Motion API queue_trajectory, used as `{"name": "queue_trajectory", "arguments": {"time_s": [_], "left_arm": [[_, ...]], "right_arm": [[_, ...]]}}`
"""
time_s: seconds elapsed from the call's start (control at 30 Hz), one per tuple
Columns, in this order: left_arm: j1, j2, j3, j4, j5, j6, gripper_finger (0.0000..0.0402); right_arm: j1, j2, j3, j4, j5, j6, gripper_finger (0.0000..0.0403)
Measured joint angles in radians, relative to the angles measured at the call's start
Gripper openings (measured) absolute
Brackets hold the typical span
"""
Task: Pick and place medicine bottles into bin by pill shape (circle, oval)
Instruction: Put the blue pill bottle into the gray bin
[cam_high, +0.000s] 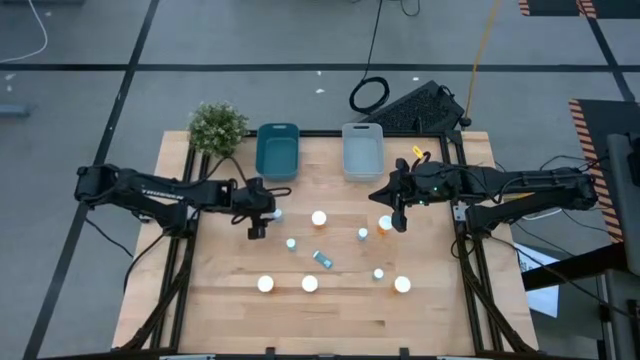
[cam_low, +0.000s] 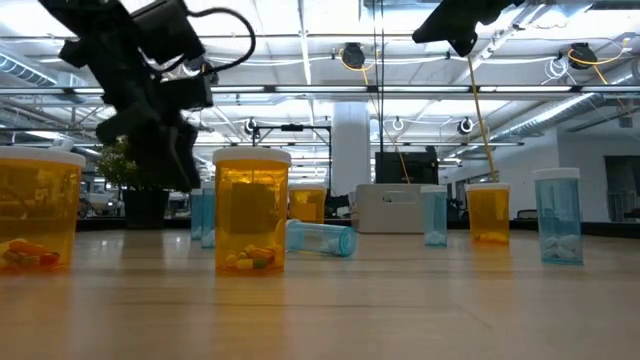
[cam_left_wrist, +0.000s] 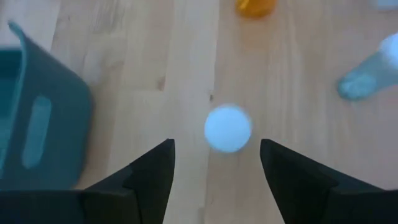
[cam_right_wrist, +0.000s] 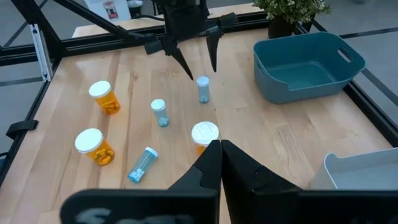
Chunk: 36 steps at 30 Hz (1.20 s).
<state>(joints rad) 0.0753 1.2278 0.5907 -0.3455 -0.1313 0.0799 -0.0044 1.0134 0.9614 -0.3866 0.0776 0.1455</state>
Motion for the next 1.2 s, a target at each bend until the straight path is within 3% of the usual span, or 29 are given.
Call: {"name": "queue_trajectory", "arguments": {"time_s": [0.23, 0.67, 0.9, 1.2], "left_arm": [[-0.013, 0.0, -0.13, 0.181, 0.0, -0.049, 0.0241], [-0.013, 0.003, -0.402, 0.692, 0.028, -0.113, 0.0241], [-0.024, 0.003, -0.476, 0.83, 0.034, -0.14, 0.0241], [-0.025, 0.017, -0.478, 0.839, 0.005, -0.165, 0.0241]], "right_arm": [[0.0, 0.0, 0.0, -0.008, 0.0, 0.0, 0.0], [0.0, 0.0, 0.0, -0.005, 0.003, -0.008, 0.0], [0.0, -0.001, -0.03, 0.093, 0.003, -0.036, 0.0], [-0.001, 0.0, -0.086, 0.225, 0.004, -0.053, 0.0]]}}
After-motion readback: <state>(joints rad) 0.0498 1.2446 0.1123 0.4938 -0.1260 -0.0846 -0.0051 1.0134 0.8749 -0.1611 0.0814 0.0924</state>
